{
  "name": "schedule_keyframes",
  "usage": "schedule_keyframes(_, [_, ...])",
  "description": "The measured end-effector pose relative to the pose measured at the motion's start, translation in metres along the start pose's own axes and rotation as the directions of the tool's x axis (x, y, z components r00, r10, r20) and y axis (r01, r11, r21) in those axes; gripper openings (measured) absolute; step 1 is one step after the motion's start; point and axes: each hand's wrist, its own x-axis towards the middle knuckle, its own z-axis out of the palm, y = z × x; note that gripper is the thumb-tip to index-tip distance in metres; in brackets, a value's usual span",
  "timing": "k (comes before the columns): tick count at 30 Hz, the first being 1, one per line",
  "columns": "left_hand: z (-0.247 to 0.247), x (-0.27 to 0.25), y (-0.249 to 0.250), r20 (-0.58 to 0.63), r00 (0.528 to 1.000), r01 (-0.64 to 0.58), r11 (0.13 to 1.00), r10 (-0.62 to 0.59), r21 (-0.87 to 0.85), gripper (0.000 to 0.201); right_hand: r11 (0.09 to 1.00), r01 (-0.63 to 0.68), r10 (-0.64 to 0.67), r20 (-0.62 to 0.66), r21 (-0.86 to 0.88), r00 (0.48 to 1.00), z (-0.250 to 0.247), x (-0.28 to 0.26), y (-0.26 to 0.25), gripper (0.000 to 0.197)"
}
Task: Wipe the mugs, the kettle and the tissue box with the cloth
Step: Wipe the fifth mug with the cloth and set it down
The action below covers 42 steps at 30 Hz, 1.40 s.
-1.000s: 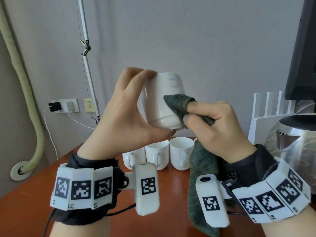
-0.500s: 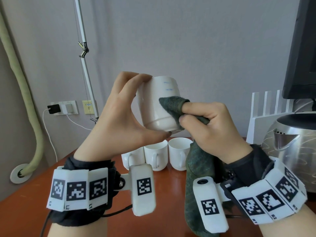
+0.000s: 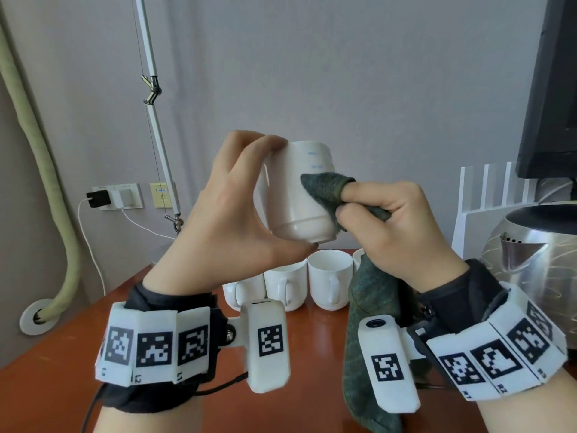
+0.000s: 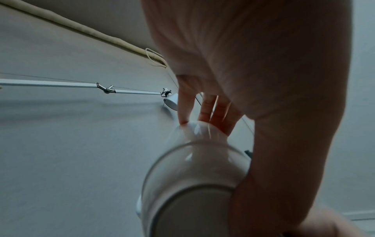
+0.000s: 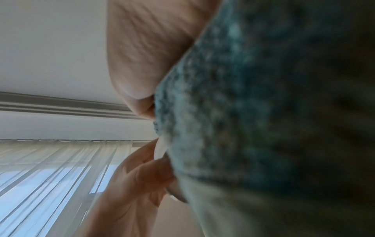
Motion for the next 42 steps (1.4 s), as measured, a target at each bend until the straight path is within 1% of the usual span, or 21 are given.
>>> schedule_keyframes(3, [0.000,0.001,0.002,-0.001,1.000,-0.025,1.000,0.025,0.002,0.096,0.999,-0.037,0.038,-0.081,0.017,0.996,-0.006,0.001,0.004,0.028])
schedule_keyframes(5, [-0.003,0.000,0.002,-0.017,1.000,-0.017,1.000,0.017,0.009,0.097,0.998,-0.046,0.049,-0.102,0.037,0.994,-0.008,0.001,0.005,0.028])
schedule_keyframes(8, [-0.005,-0.001,0.003,-0.024,1.000,0.012,0.999,-0.011,0.038,0.097,0.999,-0.030,0.031,-0.043,0.036,0.999,-0.008,0.000,0.006,0.030])
schedule_keyframes(10, [-0.002,-0.001,0.004,-0.008,1.000,0.000,0.997,0.000,0.074,0.096,1.000,-0.013,0.012,0.018,0.018,1.000,-0.004,0.000,0.004,0.027])
schedule_keyframes(12, [0.002,0.000,0.007,0.014,1.000,-0.020,0.995,0.018,0.102,0.096,1.000,0.014,-0.013,0.038,-0.024,0.999,-0.001,0.000,0.001,0.025])
schedule_keyframes(14, [0.004,0.000,0.009,0.033,0.999,-0.044,0.993,0.041,0.109,0.094,0.999,0.016,-0.017,-0.007,-0.039,1.000,-0.003,0.001,0.001,0.026])
schedule_keyframes(16, [0.003,0.000,0.009,0.034,0.999,-0.044,0.994,0.041,0.101,0.094,0.999,-0.015,0.014,-0.054,-0.028,0.998,-0.006,0.002,0.003,0.027])
schedule_keyframes(18, [0.000,0.000,0.007,0.019,0.999,-0.035,0.996,0.033,0.088,0.095,0.999,-0.045,0.044,-0.070,-0.015,0.997,-0.009,0.003,0.005,0.028])
schedule_keyframes(20, [-0.002,-0.001,0.005,0.009,1.000,-0.027,0.995,0.027,0.095,0.096,0.999,-0.049,0.050,-0.056,0.008,0.997,-0.009,0.002,0.006,0.029])
schedule_keyframes(22, [-0.003,-0.001,0.005,0.012,1.000,-0.015,0.995,0.013,0.103,0.096,0.999,-0.030,0.030,-0.009,0.021,1.000,-0.008,0.001,0.006,0.030])
schedule_keyframes(25, [0.002,0.000,0.007,0.046,0.999,-0.030,0.992,0.024,0.124,0.094,1.000,0.013,-0.012,0.068,-0.023,0.998,-0.004,0.001,0.003,0.032])
schedule_keyframes(27, [0.007,0.000,0.009,0.075,0.996,-0.064,0.990,0.055,0.128,0.092,0.999,0.010,-0.008,0.042,-0.053,0.999,-0.006,0.003,0.003,0.037])
schedule_keyframes(29, [0.011,0.001,0.009,0.089,0.994,-0.073,0.990,0.062,0.119,0.092,0.998,-0.008,0.008,-0.012,-0.062,1.000,-0.010,0.004,0.005,0.031])
schedule_keyframes(31, [0.011,0.001,0.009,0.084,0.994,-0.077,0.991,0.068,0.110,0.092,0.997,-0.046,0.042,-0.068,-0.063,0.997,-0.015,0.005,0.007,0.025])
schedule_keyframes(34, [0.008,0.001,0.008,0.052,0.996,-0.075,0.991,0.069,0.110,0.091,0.996,-0.070,0.063,-0.116,-0.056,0.991,-0.016,0.006,0.010,0.027])
schedule_keyframes(38, [0.003,0.000,0.007,0.010,0.999,-0.034,0.993,0.033,0.116,0.093,0.998,-0.042,0.040,-0.055,-0.038,0.998,-0.013,0.004,0.007,0.035])
schedule_keyframes(42, [0.003,-0.001,0.005,0.020,0.999,-0.039,0.991,0.037,0.131,0.093,0.995,0.000,0.003,0.031,-0.101,1.000,-0.005,0.002,0.005,0.025])
